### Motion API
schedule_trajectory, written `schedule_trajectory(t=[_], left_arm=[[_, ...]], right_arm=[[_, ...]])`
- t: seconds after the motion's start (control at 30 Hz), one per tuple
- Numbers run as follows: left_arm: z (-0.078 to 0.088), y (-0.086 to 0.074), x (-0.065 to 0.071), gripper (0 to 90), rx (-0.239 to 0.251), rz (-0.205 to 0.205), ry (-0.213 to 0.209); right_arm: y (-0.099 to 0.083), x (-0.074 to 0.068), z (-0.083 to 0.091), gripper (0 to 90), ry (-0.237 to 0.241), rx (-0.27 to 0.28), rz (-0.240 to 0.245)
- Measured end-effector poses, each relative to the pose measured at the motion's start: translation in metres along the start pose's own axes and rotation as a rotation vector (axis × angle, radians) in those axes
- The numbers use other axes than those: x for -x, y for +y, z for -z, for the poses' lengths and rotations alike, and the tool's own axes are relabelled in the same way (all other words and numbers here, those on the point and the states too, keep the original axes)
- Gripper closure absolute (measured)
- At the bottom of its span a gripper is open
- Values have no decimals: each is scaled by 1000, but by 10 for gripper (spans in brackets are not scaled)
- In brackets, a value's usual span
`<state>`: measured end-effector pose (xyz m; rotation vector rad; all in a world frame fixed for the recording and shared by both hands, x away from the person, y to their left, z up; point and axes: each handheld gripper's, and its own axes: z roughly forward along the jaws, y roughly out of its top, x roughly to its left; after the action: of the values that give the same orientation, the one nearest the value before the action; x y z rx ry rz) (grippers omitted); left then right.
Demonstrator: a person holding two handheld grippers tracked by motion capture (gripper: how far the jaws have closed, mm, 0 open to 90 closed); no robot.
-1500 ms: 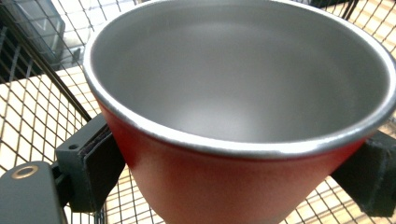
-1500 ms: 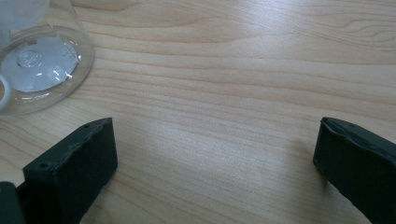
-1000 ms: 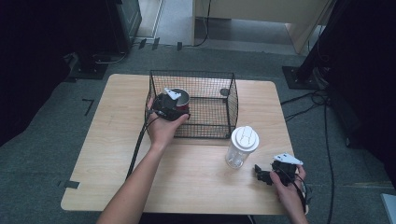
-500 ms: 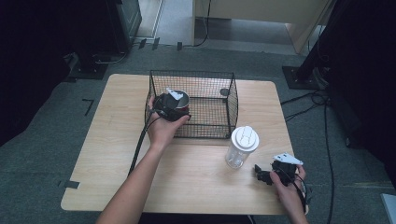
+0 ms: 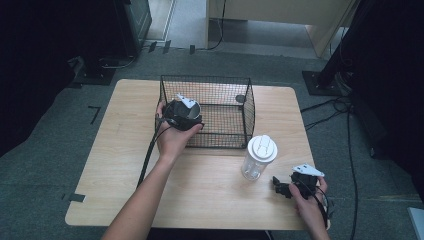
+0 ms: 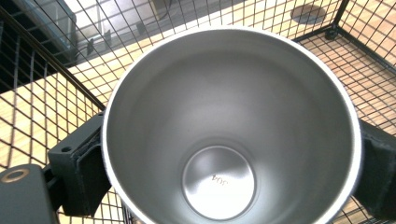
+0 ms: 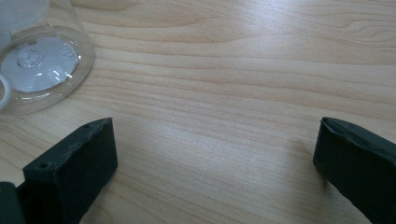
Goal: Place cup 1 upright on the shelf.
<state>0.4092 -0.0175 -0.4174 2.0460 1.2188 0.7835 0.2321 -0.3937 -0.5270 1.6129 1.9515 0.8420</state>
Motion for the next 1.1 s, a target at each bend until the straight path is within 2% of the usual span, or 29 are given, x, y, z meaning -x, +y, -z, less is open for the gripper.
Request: schedule_trajectory(t=[0.4, 0.57, 1.1], left_arm=[[7, -2, -2, 39, 18, 2, 14], [12, 0, -2, 39, 41, 5, 18], [23, 2, -3, 0, 88, 4, -7]], right_arm=[[0, 0, 0, 0, 0, 0, 0], [0, 0, 0, 0, 0, 0, 0], [0, 0, 0, 0, 0, 0, 0]])
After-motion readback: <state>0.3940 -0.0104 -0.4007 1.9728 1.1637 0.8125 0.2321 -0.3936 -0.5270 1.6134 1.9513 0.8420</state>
